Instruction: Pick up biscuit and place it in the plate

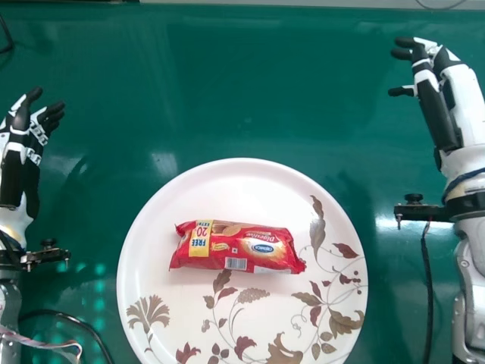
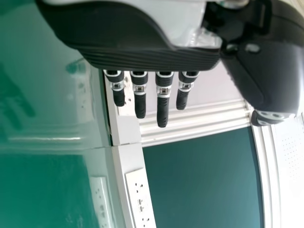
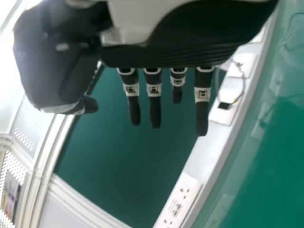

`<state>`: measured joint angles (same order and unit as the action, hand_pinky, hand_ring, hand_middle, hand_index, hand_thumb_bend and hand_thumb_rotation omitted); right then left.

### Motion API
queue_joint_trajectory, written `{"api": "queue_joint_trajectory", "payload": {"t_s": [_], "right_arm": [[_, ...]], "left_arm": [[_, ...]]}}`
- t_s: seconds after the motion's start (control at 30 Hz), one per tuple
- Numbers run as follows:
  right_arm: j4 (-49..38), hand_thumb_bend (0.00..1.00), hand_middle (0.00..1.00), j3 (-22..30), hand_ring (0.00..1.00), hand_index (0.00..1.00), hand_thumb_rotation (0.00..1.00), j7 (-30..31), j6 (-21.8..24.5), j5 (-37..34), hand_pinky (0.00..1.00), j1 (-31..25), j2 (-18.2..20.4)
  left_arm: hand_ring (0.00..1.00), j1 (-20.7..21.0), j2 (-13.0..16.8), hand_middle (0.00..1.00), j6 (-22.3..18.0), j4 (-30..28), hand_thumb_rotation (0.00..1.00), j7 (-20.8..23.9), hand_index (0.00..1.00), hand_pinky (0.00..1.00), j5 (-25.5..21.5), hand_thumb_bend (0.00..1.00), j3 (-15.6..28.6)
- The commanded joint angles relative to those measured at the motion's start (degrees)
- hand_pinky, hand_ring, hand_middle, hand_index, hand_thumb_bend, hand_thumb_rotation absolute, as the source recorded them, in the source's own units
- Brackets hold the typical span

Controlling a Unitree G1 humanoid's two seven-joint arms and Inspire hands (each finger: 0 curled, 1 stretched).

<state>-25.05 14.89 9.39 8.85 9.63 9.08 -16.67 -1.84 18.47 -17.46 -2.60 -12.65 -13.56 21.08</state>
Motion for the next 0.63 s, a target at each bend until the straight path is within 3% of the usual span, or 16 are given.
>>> {"api": "queue_joint_trajectory", "payload": {"t_s": [0.0, 0.23, 0.6], "right_arm": [[3.13, 0.43, 0.84, 0.01, 0.8, 0.83, 0.61, -1.0, -3.17, -1.96, 0.64, -0.71, 0.74], [6.94, 0.46, 0.86, 0.43, 0.85, 0.84, 0.71, -2.28, -6.13, -4.54, 0.74, -0.67, 1.0], [8.0, 0.46, 0.85, 0.53, 0.84, 0.81, 0.66, -3.29, -7.28, -4.85, 0.75, -1.48, 0.41]], "left_arm": [[0.9, -1.65, -0.6, 0.85, -0.74, -1.15, 0.83, 0.53, 0.98, 1.0, 0.5, 0.75, 0.34], [0.89, -2.01, -0.72, 0.84, -1.02, -1.39, 0.85, 1.23, 0.96, 0.99, 1.1, 0.79, 0.65], [0.88, -0.58, -0.15, 0.84, -0.71, -0.92, 0.87, 1.62, 0.95, 0.99, 1.21, 0.87, 0.68]]}}
